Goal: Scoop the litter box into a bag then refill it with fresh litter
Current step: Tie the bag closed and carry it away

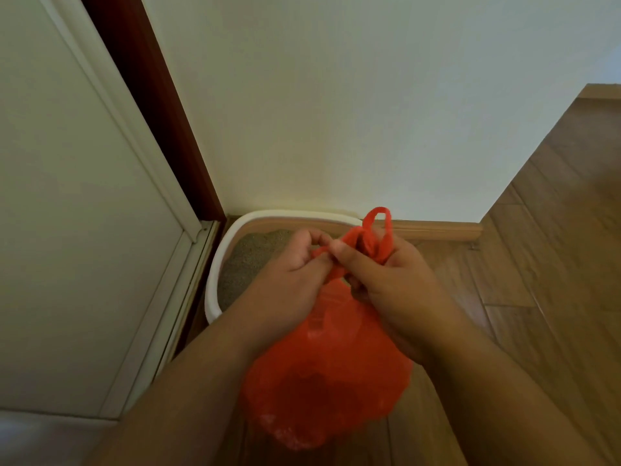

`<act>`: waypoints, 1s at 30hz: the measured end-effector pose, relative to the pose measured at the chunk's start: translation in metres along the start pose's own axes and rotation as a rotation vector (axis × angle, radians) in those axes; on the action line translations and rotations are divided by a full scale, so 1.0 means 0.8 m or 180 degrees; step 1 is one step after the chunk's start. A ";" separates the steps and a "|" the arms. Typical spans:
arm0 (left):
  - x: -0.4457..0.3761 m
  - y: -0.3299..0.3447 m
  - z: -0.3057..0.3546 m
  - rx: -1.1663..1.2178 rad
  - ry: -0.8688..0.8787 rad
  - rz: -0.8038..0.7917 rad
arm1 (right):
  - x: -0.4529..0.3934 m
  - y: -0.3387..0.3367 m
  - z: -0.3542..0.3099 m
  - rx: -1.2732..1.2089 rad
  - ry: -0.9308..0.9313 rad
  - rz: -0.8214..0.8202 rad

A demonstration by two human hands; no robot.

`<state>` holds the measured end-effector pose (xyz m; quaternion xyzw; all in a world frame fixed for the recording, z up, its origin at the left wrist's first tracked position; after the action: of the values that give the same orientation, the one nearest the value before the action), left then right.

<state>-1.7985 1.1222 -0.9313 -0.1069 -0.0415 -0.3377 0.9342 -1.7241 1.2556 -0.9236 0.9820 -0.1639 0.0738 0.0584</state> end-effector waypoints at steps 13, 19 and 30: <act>0.002 -0.016 -0.020 -0.0987 -0.0271 -0.0863 | -0.015 -0.048 -0.019 -0.1471 0.0018 0.1274; 0.000 -0.016 -0.013 0.0390 -0.0037 0.0068 | -0.011 -0.053 -0.021 -0.0391 0.0259 0.0843; -0.013 -0.023 -0.027 0.0725 0.0067 0.1009 | -0.004 -0.088 0.000 0.3283 0.0989 0.0873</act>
<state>-1.8180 1.1101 -0.9506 -0.0022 -0.0523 -0.1805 0.9822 -1.7040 1.3225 -0.9307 0.8305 -0.2224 0.2954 -0.4166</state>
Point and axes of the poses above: each hand's wrist, its own x-axis away from the middle knuckle, its own y-axis out of the palm, z = x × y, the point moved 1 cm from there along -x, towards the middle knuckle, and after that the axes turned 2 degrees about x, right-handed, at the moved point
